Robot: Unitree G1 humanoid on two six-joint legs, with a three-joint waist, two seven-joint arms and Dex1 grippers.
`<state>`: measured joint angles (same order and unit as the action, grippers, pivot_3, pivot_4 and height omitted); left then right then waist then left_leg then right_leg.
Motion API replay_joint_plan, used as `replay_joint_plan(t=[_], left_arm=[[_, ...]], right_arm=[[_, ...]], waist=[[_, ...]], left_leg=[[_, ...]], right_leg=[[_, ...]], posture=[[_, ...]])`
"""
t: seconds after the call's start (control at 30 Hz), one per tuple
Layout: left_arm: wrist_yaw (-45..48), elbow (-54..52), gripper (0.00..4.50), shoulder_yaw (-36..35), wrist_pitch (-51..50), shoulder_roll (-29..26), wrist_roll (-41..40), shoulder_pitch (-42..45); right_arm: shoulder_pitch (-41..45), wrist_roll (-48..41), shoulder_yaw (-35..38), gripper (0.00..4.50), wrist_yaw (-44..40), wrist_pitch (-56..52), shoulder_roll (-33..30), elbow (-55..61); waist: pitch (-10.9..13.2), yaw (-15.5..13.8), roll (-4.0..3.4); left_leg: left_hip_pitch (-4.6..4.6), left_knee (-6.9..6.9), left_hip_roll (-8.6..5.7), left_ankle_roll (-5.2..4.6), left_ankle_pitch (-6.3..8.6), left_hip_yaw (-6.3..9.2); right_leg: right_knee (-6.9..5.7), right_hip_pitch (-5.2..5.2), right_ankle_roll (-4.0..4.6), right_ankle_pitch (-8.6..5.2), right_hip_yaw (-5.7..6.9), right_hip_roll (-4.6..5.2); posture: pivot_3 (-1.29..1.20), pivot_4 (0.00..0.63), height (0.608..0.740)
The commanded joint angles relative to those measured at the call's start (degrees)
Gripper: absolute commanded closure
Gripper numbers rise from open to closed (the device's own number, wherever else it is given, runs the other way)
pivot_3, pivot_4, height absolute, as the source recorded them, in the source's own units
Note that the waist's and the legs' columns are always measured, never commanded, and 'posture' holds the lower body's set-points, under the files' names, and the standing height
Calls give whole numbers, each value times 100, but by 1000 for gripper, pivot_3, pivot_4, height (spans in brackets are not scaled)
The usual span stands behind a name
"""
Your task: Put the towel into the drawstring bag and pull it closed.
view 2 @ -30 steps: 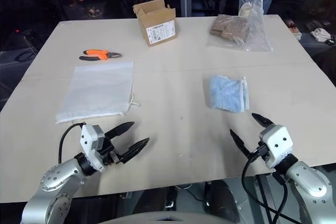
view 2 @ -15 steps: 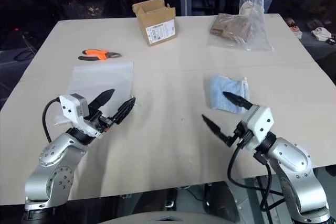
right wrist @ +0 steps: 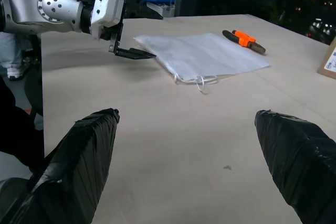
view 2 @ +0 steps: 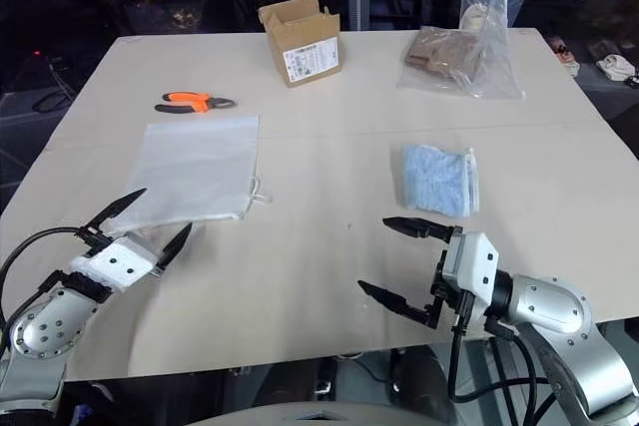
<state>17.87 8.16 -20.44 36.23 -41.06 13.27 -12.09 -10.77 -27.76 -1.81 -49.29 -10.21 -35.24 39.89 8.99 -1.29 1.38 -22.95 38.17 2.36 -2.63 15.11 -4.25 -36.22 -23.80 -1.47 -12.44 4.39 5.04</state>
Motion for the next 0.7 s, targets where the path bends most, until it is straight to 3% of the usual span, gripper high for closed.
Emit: replay_joint_plan(t=[0.03, 0.4, 0.7], left_arm=[[-525, 502, 0, -143, 650, -271, 438, 5], [-1394, 1039, 0, 113, 912, -469, 1022, 416], [-1343, 918, 0, 288, 889, -602, 1018, 189]], right_arm=[[-79, -41, 61, 50, 48, 89, 12, 154], [-284, -161, 114, 50, 133, 103, 20, 264], [-341, -116, 85, 50, 170, 127, 24, 277]], waist=[[0, 17, 0], [0, 37, 0], [1, 48, -1]], left_leg=[[-1, -1, 0, -1, 2, 0], [-3, -3, 1, -24, 0, 0], [-2, -3, 4, -24, 0, -1]], right_leg=[[1, 0, 10, 6, 8, 2], [4, 1, 5, 4, 51, 8], [4, 1, 6, 6, 57, 6]], posture=[[0, 150, 740], [0, 150, 740], [0, 150, 740]])
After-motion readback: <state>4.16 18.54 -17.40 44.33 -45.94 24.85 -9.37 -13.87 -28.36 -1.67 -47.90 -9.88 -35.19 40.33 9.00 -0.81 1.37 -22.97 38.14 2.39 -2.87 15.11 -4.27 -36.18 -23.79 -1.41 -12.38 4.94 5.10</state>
